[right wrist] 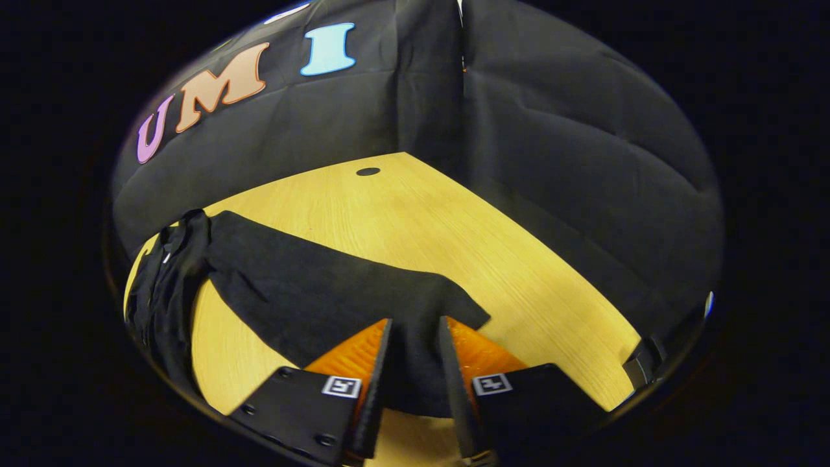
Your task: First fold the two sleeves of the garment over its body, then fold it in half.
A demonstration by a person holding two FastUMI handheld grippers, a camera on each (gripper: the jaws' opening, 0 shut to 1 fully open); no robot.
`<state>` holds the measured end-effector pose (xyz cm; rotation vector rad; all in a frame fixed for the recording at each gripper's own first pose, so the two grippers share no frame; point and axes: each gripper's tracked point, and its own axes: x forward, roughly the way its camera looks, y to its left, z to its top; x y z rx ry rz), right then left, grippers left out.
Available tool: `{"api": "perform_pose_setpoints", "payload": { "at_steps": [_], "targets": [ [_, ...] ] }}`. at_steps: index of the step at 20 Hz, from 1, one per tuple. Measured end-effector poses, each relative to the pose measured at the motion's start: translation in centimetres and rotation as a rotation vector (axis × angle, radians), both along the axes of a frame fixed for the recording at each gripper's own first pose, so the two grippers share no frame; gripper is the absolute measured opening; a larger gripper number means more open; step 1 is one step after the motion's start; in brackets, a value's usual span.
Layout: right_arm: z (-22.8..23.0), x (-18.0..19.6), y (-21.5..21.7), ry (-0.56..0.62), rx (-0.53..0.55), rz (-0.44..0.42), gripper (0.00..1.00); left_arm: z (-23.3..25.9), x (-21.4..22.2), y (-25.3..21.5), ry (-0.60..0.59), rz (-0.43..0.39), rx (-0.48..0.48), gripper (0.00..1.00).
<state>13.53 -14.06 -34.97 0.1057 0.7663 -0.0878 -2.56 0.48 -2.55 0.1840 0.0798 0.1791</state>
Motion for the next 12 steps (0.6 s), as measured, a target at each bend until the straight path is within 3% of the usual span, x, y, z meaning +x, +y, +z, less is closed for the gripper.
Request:
{"api": "perform_pose_setpoints", "payload": {
  "at_steps": [2,4,6,11,12],
  "targets": [
    [-0.2,0.0,0.2,0.023,0.003,0.013,0.22,0.1,0.0,0.0,-0.002,-0.002,-0.005,0.94],
    [0.0,-0.3,0.3,0.051,-0.009,0.042,0.08,0.2,-0.2,0.1,-0.003,-0.004,-0.009,0.94],
    [0.9,0.2,0.8,0.049,-0.017,0.090,0.06,0.5,-0.4,0.5,-0.009,-0.001,-0.007,0.99],
    [7.7,5.2,4.6,-0.062,-0.021,0.146,0.08,0.8,-0.9,2.9,-0.017,0.036,-0.016,0.94],
    [9.0,6.4,5.9,-0.080,-0.033,0.171,0.08,0.6,-1.1,3.4,-0.015,0.046,-0.024,0.99]
  ]
}}
